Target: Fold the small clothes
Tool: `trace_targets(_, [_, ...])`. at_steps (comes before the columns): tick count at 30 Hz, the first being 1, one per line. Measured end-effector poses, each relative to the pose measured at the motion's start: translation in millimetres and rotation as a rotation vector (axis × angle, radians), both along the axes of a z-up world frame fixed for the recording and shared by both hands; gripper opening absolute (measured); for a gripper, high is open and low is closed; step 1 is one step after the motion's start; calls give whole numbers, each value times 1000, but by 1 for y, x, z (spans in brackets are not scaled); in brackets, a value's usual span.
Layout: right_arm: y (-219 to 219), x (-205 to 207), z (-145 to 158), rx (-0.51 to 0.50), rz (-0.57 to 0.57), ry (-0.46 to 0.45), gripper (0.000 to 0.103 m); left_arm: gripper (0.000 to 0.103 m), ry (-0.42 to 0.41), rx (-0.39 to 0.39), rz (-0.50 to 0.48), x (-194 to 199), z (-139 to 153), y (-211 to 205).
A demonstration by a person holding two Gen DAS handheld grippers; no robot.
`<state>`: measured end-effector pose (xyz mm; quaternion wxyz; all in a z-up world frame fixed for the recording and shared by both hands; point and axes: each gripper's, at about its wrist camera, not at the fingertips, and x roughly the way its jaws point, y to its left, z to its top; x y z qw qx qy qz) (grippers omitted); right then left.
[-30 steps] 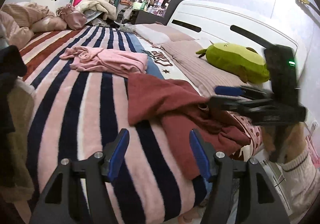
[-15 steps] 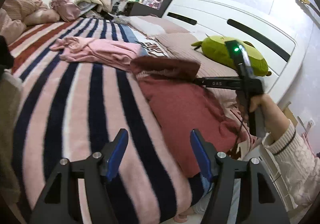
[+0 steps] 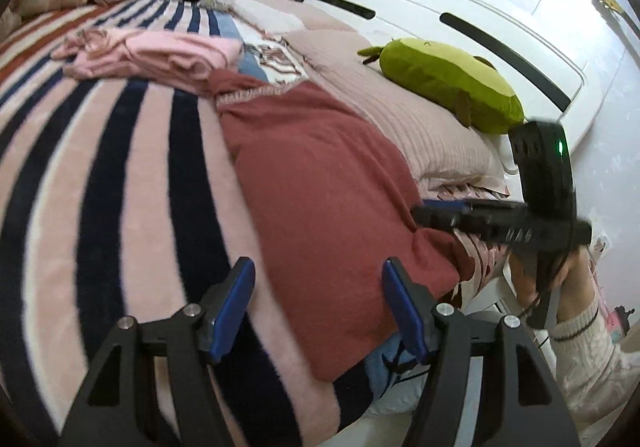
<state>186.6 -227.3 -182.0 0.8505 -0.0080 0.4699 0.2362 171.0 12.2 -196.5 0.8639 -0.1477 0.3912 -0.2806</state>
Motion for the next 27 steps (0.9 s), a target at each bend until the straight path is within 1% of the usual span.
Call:
trace_targets(1, [-1, -4, -5, -43, -14, -13, 32, 59, 13, -7, -2, 1, -4, -1])
trace_targets(2, [-4, -6, -9, -66, -26, -22, 32, 48, 21, -18, -6, 2, -6, -1])
trace_targets(3, [-9, -8, -13, -56, -40, -14, 32, 43, 34, -38, -10, 2, -9, -2])
trace_targets(4, [-12, -8, -14, -28, -52, 0, 32, 39, 37, -40, -3, 2, -11, -2])
trace_targets(5, [-16, -9, -14, -10, -61, 9, 32, 31, 38, -42, 0, 1, -12, -1])
trace_targets(6, [-18, -9, -14, -2, -62, 13, 32, 27, 38, -49, 0, 0, -12, -1])
trace_targets(8, [-18, -10, -10, 2, -60, 10, 32, 20, 40, -56, 6, -2, -11, 1])
trace_targets(10, [-17, -10, -9, 10, -54, 12, 34, 17, 30, -48, 5, -8, -9, 3])
trace_targets(14, [-12, -14, -7, 60, -14, 42, 34, 16, 9, -3, -9, -23, 1, 4])
trace_targets(17, [-6, -20, -10, 129, 45, 97, 34, 16, 8, 20, -19, -41, 7, 13])
trace_targets(19, [-2, -23, -12, 167, 78, 127, 42, 16, 18, 26, -22, -53, 10, 22])
trace_targets(20, [1, -27, -12, 188, 101, 142, 44, 16, 25, 33, -25, -60, 11, 27])
trace_targets(22, [6, -30, -11, 205, 126, 152, 52, 17, 37, 45, -32, -68, 10, 33])
trace_targets(23, [7, -32, -9, 207, 131, 149, 55, 20, 54, 55, -49, -70, 8, 35])
trace_targets(24, [8, -33, -8, 208, 131, 146, 64, 22, 62, 66, -59, -70, 8, 35])
trace_targets(25, [9, -32, -5, 213, 129, 142, 70, 27, 60, 87, -60, -70, 8, 36])
trace_targets(26, [9, -30, -3, 222, 123, 137, 72, 36, 56, 94, -60, -69, 8, 38])
trace_targets(27, [9, -28, -2, 227, 116, 137, 73, 40, 53, 84, -61, -68, 10, 40])
